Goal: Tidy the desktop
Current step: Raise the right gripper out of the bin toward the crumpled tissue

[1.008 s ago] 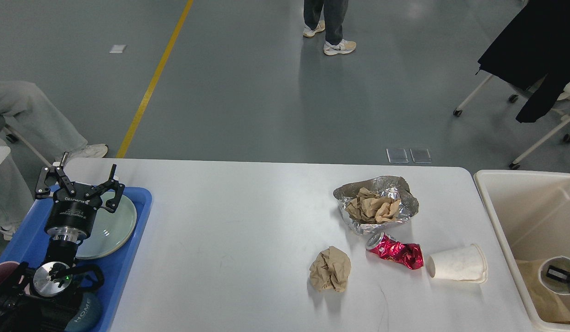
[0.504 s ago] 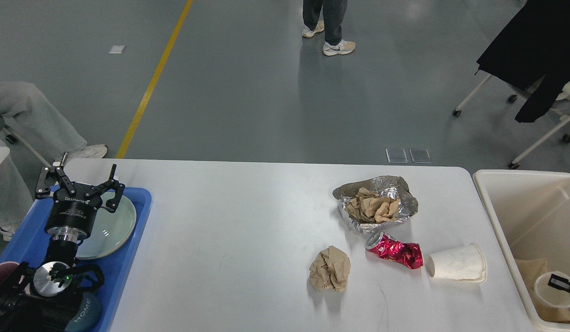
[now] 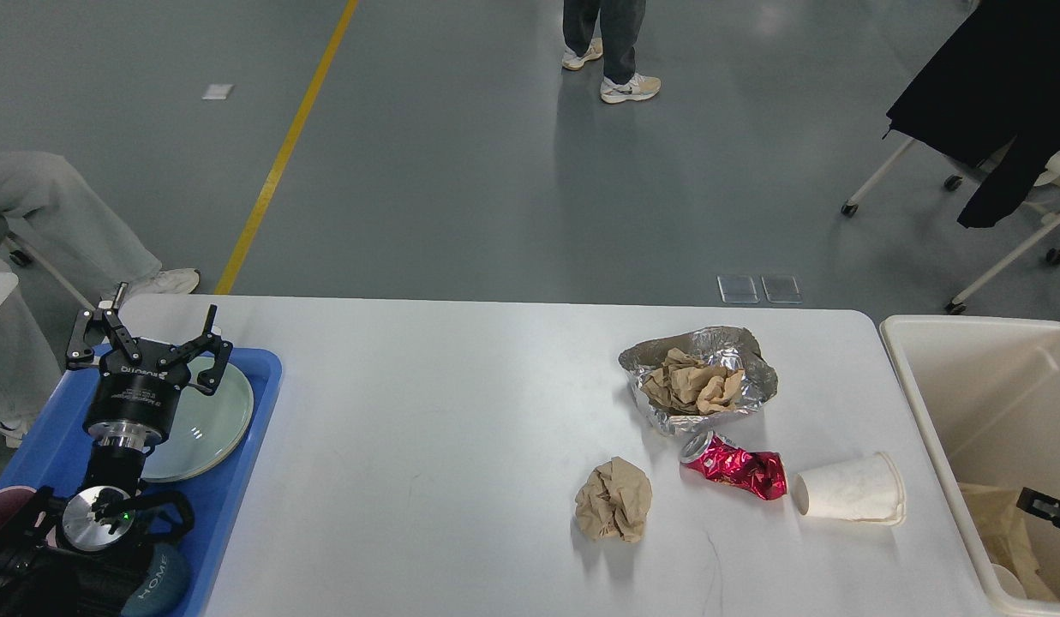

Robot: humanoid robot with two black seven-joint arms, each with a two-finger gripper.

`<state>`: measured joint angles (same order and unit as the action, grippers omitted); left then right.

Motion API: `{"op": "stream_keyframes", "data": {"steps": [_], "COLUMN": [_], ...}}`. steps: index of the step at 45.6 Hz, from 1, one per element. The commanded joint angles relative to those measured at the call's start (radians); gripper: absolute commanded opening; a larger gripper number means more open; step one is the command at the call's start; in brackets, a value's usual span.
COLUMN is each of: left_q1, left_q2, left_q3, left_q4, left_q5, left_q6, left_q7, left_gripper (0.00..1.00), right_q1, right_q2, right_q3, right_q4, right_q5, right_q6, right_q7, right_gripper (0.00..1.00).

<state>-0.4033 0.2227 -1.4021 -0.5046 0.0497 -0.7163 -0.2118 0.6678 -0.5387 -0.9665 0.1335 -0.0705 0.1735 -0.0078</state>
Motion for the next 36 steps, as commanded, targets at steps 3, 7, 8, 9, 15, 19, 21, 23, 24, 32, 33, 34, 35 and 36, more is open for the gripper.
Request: {"op": "stream_keyframes", "data": {"steps": [3,7,8,9,15,19,21,23,24,32,33,34,35,36], "left_q1": [0.0,0.0,0.0,0.0,0.0,0.0,0.0,0.0,0.0,0.0,0.001,0.001,0.001,0.001], "left_q2": [0.0,0.0,0.0,0.0,0.0,0.0,0.0,0.0,0.0,0.0,0.0,0.0,0.001,0.001], "left_q3": [0.0,0.0,0.0,0.0,0.0,0.0,0.0,0.0,0.0,0.0,0.0,0.0,0.0,0.0], "left_q4": [0.0,-0.002,-0.002,-0.002,-0.002,-0.002,-0.002,-0.002,-0.002,0.0,0.0,0.0,0.0,0.0], "left_q5": [0.001,-0.001,-0.001,0.001,0.001,-0.001,-0.001,0.001,-0.001,-0.001,-0.001,-0.001,-0.001,-0.001], "left_q6": [-0.002,-0.002,-0.002,-0.002,-0.002,-0.002,-0.002,-0.002,-0.002,0.0,0.0,0.0,0.0,0.0], "left_q7": [0.0,0.0,0.0,0.0,0.0,0.0,0.0,0.0,0.0,0.0,0.0,0.0,0.0,0.0], "left_gripper": [0.96,0.96,0.96,0.96,0.96,0.96,0.96,0.96,0.96,0.96,0.96,0.96,0.96,0.96], "right_q1": [0.275,0.514,0.58,0.652,0.996,1.161,1.197,1.245,1.275,1.464,1.478,1.492,1.507,1.526], "right_q2": [-0.083,-0.093,-0.099,-0.106,-0.08,0.051,0.087,0.114,0.127,0.187,0.189,0.19,0.193,0.198], "right_q3": [-0.058,-0.133,-0.152,-0.17,-0.323,-0.415,-0.429,-0.428,-0.425,-0.39,-0.39,-0.388,-0.388,-0.388], "right_q4": [0.185,0.386,0.449,0.521,0.868,1.031,1.077,1.112,1.129,1.318,1.328,1.337,1.35,1.368], "right_q5": [-0.07,-0.188,-0.207,-0.225,-0.247,-0.241,-0.239,-0.239,-0.239,-0.166,-0.158,-0.147,-0.141,-0.137], "right_q6": [0.164,0.181,0.187,0.19,0.19,0.231,0.273,0.316,0.339,0.434,0.44,0.445,0.446,0.446], "right_q7": [-0.035,-0.095,-0.107,-0.118,-0.169,-0.172,-0.172,-0.172,-0.17,-0.17,-0.17,-0.17,-0.169,-0.169], "right_gripper": [1.0,1.0,1.0,1.0,1.0,1.0,1.0,1.0,1.0,1.0,1.0,1.0,1.0,1.0]}}
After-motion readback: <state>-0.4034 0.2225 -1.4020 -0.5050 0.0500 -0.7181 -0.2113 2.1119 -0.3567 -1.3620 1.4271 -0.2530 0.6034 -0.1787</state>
